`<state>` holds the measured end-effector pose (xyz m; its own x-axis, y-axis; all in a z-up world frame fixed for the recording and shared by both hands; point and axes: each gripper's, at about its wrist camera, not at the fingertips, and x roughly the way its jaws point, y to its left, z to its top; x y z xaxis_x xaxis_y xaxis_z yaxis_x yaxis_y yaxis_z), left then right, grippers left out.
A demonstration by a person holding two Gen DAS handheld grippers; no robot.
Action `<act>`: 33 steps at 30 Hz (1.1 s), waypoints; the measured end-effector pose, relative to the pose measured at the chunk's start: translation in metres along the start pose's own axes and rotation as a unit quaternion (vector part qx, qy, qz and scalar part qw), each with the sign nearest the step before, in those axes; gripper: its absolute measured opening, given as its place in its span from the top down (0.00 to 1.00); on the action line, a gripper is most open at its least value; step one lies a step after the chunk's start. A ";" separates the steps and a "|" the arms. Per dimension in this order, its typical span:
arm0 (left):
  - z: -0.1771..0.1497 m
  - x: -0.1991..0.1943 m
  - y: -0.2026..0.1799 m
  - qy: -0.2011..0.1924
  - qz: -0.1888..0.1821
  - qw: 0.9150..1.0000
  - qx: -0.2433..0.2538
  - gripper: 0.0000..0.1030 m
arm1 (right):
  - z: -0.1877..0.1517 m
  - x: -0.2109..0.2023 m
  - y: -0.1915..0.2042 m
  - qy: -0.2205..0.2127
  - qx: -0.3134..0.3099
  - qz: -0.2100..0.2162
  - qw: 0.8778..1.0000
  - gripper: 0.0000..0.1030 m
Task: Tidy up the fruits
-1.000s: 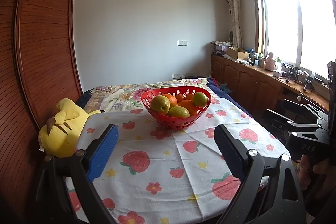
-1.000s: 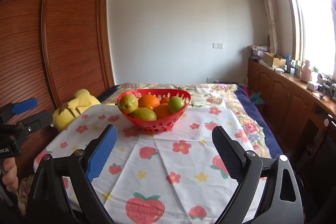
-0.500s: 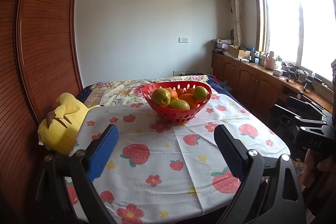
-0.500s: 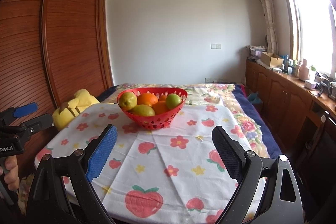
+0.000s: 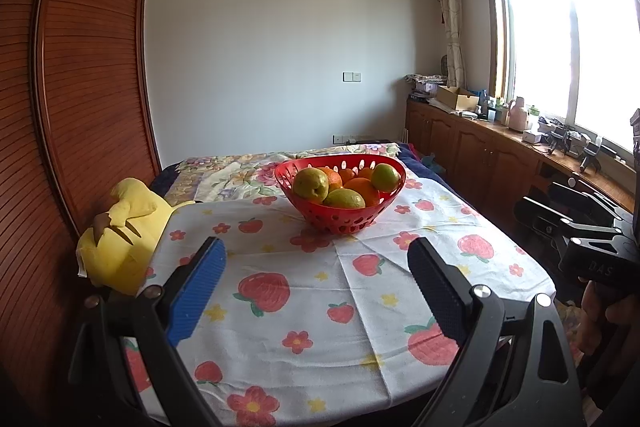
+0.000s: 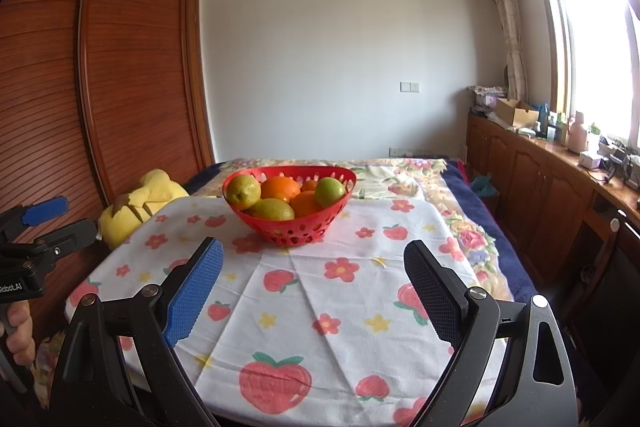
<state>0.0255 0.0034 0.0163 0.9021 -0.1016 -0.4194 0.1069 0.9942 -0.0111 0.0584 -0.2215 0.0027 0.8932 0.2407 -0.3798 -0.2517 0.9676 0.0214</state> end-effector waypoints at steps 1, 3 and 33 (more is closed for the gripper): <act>0.000 0.000 0.001 0.000 0.000 1.000 0.000 0.10 | 0.000 0.000 0.000 0.000 0.000 0.000 1.000 0.09; 0.000 -0.001 0.001 0.000 0.000 1.000 0.000 0.10 | 0.000 0.000 0.000 0.000 0.000 0.001 1.000 0.09; 0.001 -0.002 0.001 0.000 -0.003 1.000 -0.001 0.10 | -0.001 -0.001 0.001 0.000 0.000 -0.001 1.000 0.09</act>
<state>0.0241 0.0049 0.0182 0.9017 -0.1075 -0.4188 0.1114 0.9937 -0.0153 0.0570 -0.2203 0.0018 0.8940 0.2385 -0.3792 -0.2497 0.9681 0.0201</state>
